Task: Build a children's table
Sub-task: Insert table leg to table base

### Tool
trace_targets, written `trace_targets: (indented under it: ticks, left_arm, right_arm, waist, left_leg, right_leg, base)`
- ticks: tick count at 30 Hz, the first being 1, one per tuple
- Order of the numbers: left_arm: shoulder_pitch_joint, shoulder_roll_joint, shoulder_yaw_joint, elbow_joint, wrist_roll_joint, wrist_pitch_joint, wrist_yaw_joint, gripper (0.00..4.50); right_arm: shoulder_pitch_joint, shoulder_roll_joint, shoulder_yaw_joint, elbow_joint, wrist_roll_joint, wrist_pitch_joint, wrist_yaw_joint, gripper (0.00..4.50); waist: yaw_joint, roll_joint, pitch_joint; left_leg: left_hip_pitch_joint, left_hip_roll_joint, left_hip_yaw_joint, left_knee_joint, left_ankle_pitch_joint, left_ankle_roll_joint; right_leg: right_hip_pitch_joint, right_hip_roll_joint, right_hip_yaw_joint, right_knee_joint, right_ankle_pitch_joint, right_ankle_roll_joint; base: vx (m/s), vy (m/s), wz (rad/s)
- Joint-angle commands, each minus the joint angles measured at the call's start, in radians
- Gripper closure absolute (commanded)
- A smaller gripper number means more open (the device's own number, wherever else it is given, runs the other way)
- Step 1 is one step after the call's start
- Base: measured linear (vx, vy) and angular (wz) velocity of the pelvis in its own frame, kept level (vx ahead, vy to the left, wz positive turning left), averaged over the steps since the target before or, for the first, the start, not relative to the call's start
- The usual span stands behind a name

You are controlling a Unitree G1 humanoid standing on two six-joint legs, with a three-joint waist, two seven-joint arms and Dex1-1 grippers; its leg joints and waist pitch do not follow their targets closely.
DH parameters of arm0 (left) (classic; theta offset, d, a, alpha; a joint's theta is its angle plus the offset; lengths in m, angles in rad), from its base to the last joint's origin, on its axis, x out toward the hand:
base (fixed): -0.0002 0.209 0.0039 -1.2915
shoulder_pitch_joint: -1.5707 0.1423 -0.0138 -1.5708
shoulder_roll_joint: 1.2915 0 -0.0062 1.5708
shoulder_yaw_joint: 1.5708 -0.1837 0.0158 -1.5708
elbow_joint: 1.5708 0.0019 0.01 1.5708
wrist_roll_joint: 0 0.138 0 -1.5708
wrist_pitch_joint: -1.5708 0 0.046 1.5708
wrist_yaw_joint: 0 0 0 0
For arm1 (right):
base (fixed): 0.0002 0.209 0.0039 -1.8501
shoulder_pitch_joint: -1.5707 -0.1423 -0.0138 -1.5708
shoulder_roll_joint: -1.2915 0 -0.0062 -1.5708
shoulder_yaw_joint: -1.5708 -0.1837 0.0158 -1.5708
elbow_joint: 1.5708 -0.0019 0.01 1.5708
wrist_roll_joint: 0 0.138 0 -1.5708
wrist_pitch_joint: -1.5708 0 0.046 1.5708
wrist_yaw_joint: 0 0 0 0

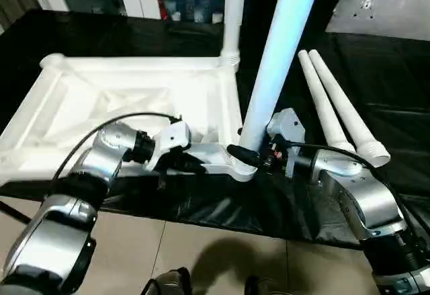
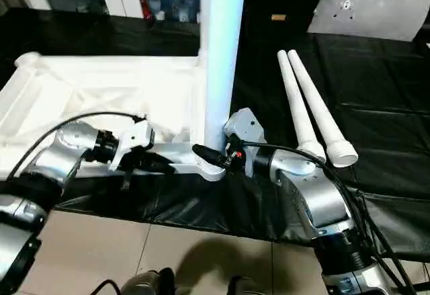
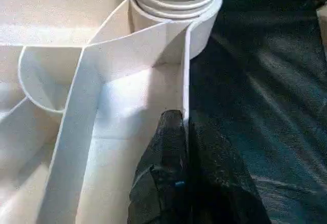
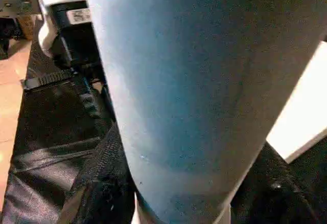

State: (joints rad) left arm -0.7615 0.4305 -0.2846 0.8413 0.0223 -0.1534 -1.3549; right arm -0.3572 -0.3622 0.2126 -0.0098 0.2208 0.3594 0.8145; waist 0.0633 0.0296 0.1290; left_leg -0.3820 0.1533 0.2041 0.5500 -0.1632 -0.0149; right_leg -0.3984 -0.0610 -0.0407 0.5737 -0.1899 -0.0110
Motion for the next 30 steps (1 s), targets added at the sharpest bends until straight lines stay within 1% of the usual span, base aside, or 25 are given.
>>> trace_targets:
  ticks: [1,3,7,9,10,11,12,13,14,15,16,17,18,19,20,21,22,23,24,25,26,27,28,29,30]
  left_arm:
    - [-0.055,0.013,0.029,0.015,0.015,0.003,0.069,4.50]
    - [-0.053,0.018,0.030,0.012,0.014,0.003,0.067,4.50]
    - [-0.052,0.026,0.033,0.012,0.014,0.003,0.064,4.50]
    - [-0.045,0.031,0.035,0.004,0.015,0.008,0.066,4.50]
    - [-0.038,0.036,0.038,-0.005,0.012,0.014,0.068,4.50]
    - [-0.019,0.044,0.046,-0.028,0.007,0.035,0.078,4.50]
    - [-0.010,0.048,0.050,-0.040,0.004,0.044,0.083,4.50]
    - [0.019,0.054,0.065,-0.085,-0.008,0.086,0.099,4.50]
    - [0.062,0.061,0.088,-0.161,-0.021,0.152,0.130,4.50]
    - [0.080,0.064,0.096,-0.193,-0.025,0.179,0.142,4.50]
    - [0.099,0.066,0.104,-0.227,-0.030,0.208,0.155,4.50]
    - [0.159,0.072,0.121,-0.338,-0.043,0.282,0.176,4.50]
    - [0.207,0.072,0.131,-0.430,-0.049,0.341,0.194,4.50]
    - [0.239,0.071,0.137,-0.489,-0.053,0.379,0.204,4.50]
    - [0.239,0.071,0.137,-0.489,-0.053,0.379,0.204,4.50]
    - [0.330,0.039,0.137,-0.674,-0.053,0.496,0.253,4.50]
    - [0.330,0.039,0.137,-0.674,-0.053,0.496,0.253,4.50]
    - [0.361,0.023,0.135,-0.738,-0.051,0.537,0.273,4.50]
    - [0.390,-0.003,0.124,-0.804,-0.035,0.581,0.303,4.50]
    - [0.390,-0.003,0.124,-0.804,-0.035,0.581,0.303,4.50]
    - [0.402,-0.019,0.116,-0.837,-0.024,0.603,0.321,4.50]
    - [0.411,-0.046,0.103,-0.880,-0.015,0.643,0.345,4.50]
    - [0.412,-0.073,0.087,-0.930,-0.017,0.693,0.374,4.50]
    - [0.407,-0.091,0.074,-0.963,-0.019,0.726,0.393,4.50]
    - [0.407,-0.091,0.074,-0.963,-0.019,0.726,0.393,4.50]
  right_arm:
    - [0.082,0.010,0.140,0.074,-0.017,0.089,0.075,2.61]
    - [0.082,0.010,0.146,0.071,-0.016,0.089,0.077,2.61]
    - [0.072,0.015,0.152,0.078,-0.018,0.088,0.075,2.61]
    - [0.066,0.021,0.152,0.086,-0.023,0.084,0.069,2.61]
    - [0.061,0.026,0.148,0.092,-0.028,0.081,0.060,2.61]
    - [0.052,0.038,0.139,0.106,-0.036,0.076,0.040,2.61]
    - [0.048,0.044,0.135,0.112,-0.039,0.074,0.030,2.61]
    - [0.038,0.058,0.122,0.130,-0.047,0.076,0.001,2.61]
    - [0.030,0.072,0.114,0.149,-0.058,0.070,-0.026,2.61]
    - [0.027,0.076,0.112,0.155,-0.062,0.067,-0.035,2.61]
    - [0.024,0.081,0.110,0.162,-0.066,0.064,-0.044,2.61]
    - [0.018,0.095,0.104,0.175,-0.071,0.063,-0.066,2.61]
    - [0.014,0.107,0.099,0.184,-0.073,0.062,-0.081,2.61]
    - [0.010,0.115,0.096,0.190,-0.074,0.063,-0.091,2.61]
    - [0.010,0.115,0.096,0.190,-0.074,0.063,-0.091,2.61]
    - [-0.004,0.144,0.082,0.221,-0.089,0.053,-0.136,2.61]
    - [-0.004,0.144,0.082,0.221,-0.089,0.053,-0.136,2.61]
    - [-0.009,0.155,0.076,0.234,-0.096,0.048,-0.154,2.61]
    - [-0.017,0.173,0.064,0.254,-0.104,0.046,-0.183,2.61]
    - [-0.017,0.173,0.064,0.254,-0.104,0.046,-0.183,2.61]
    - [-0.023,0.184,0.056,0.267,-0.108,0.045,-0.200,2.61]
    - [-0.031,0.195,0.049,0.282,-0.112,0.046,-0.221,2.61]
    - [-0.045,0.208,0.043,0.308,-0.117,0.044,-0.246,2.61]
    - [-0.058,0.218,0.038,0.328,-0.120,0.041,-0.266,2.61]
    - [-0.058,0.218,0.038,0.328,-0.120,0.041,-0.266,2.61]
  waist:
    - [-0.007,0.003,-0.019]
    - [-0.008,0.002,-0.019]
    - [-0.010,0.004,-0.017]
    - [-0.011,0.003,-0.017]
    - [-0.011,0.004,-0.016]
    - [-0.011,0.001,-0.022]
    - [-0.013,0.004,-0.019]
    - [-0.014,0.001,-0.019]
    - [-0.015,0.000,-0.019]
    - [-0.017,0.002,-0.017]
    - [-0.019,0.002,-0.020]
    - [-0.023,-0.005,-0.016]
    - [-0.024,-0.001,-0.020]
    - [-0.031,0.000,-0.016]
    - [-0.037,0.001,-0.016]
    - [-0.038,-0.003,-0.023]
    - [-0.042,-0.002,-0.022]
    - [-0.044,-0.002,-0.022]
    - [-0.043,-0.006,-0.024]
    - [-0.043,-0.005,-0.023]
    - [-0.042,-0.005,-0.021]
    - [-0.043,-0.004,-0.023]
    - [-0.042,-0.005,-0.023]
    - [-0.042,-0.004,-0.025]
    - [-0.042,-0.004,-0.026]
  left_leg:
    - [0.042,0.092,-0.068,-0.091,-0.521,-0.042]
    - [0.043,0.093,-0.071,-0.092,-0.534,-0.047]
    - [0.044,0.095,-0.071,-0.096,-0.549,-0.055]
    - [0.045,0.095,-0.072,-0.098,-0.561,-0.060]
    - [0.046,0.095,-0.072,-0.099,-0.561,-0.061]
    - [0.047,0.096,-0.071,-0.099,-0.556,-0.064]
    - [0.044,0.095,-0.073,-0.100,-0.556,-0.066]
    - [0.042,0.095,-0.072,-0.101,-0.551,-0.065]
    - [0.038,0.096,-0.075,-0.102,-0.544,-0.066]
    - [0.037,0.097,-0.075,-0.103,-0.543,-0.069]
    - [0.037,0.100,-0.077,-0.102,-0.543,-0.076]
    - [0.034,0.095,-0.075,-0.104,-0.544,-0.068]
    - [0.032,0.099,-0.078,-0.103,-0.534,-0.076]
    - [0.024,0.100,-0.080,-0.108,-0.528,-0.075]
    - [0.024,0.096,-0.078,-0.109,-0.536,-0.075]
    - [0.028,0.097,-0.074,-0.106,-0.529,-0.077]
    - [0.022,0.099,-0.076,-0.107,-0.511,-0.078]
    - [0.023,0.095,-0.070,-0.104,-0.495,-0.067]
    - [0.034,0.092,-0.061,-0.098,-0.486,-0.057]
    - [0.034,0.092,-0.061,-0.096,-0.475,-0.052]
    - [0.034,0.090,-0.059,-0.095,-0.471,-0.048]
    - [0.035,0.090,-0.055,-0.094,-0.451,-0.044]
    - [0.035,0.089,-0.055,-0.093,-0.448,-0.041]
    - [0.034,0.089,-0.055,-0.092,-0.433,-0.040]
    - [0.031,0.088,-0.055,-0.093,-0.416,-0.037]
  right_leg:
    - [-0.010,-0.117,0.064,-0.112,-0.663,-0.089]
    - [-0.012,-0.118,0.065,-0.113,-0.679,-0.085]
    - [-0.015,-0.118,0.065,-0.112,-0.668,-0.090]
    - [-0.015,-0.119,0.064,-0.113,-0.672,-0.088]
    - [-0.015,-0.119,0.064,-0.114,-0.671,-0.088]
    - [-0.014,-0.120,0.065,-0.113,-0.663,-0.092]
    - [-0.015,-0.122,0.065,-0.113,-0.667,-0.096]
    - [-0.013,-0.122,0.065,-0.114,-0.670,-0.096]
    - [-0.011,-0.123,0.064,-0.112,-0.670,-0.099]
    - [-0.013,-0.124,0.065,-0.112,-0.672,-0.103]
    - [-0.011,-0.126,0.065,-0.106,-0.661,-0.110]
    - [-0.013,-0.120,0.063,-0.110,-0.675,-0.101]
    - [-0.009,-0.125,0.065,-0.101,-0.652,-0.112]
    - [-0.007,-0.123,0.063,-0.098,-0.640,-0.121]
    - [-0.008,-0.114,0.061,-0.100,-0.637,-0.114]
    - [-0.008,-0.115,0.065,-0.096,-0.612,-0.118]
    - [-0.004,-0.118,0.066,-0.092,-0.579,-0.132]
    - [-0.005,-0.113,0.066,-0.096,-0.567,-0.134]
    - [-0.014,-0.106,0.069,-0.102,-0.560,-0.136]
    - [-0.014,-0.107,0.069,-0.102,-0.551,-0.139]
    - [-0.014,-0.105,0.069,-0.104,-0.551,-0.138]
    - [-0.012,-0.101,0.069,-0.102,-0.527,-0.141]
    - [-0.011,-0.101,0.068,-0.104,-0.525,-0.140]
    - [-0.007,-0.100,0.067,-0.100,-0.502,-0.148]
    - [-0.004,-0.097,0.065,-0.097,-0.475,-0.153]
  base:
    - [0.000,0.000,0.00]
    - [0.000,0.000,0.00]
    - [0.000,0.000,0.00]
    - [0.000,0.000,0.00]
    - [0.000,0.000,0.00]
    - [0.000,0.000,0.00]
    - [0.000,0.000,0.00]
    - [0.000,0.000,0.00]
    - [0.000,0.000,0.00]
    - [0.000,0.000,0.00]
    - [0.000,0.000,0.00]
    - [0.000,0.000,0.00]
    - [0.000,0.000,0.00]
    - [0.000,0.000,0.00]
    - [0.000,0.000,0.00]
    - [0.000,0.000,0.00]
    - [0.000,0.000,0.00]
    - [0.000,0.000,0.00]
    - [0.000,0.000,0.00]
    - [0.000,0.000,0.00]
    - [0.000,0.000,0.00]
    - [0.000,0.000,0.00]
    - [0.000,0.000,0.00]
    - [0.000,0.000,0.00]
    - [0.000,0.000,0.00]
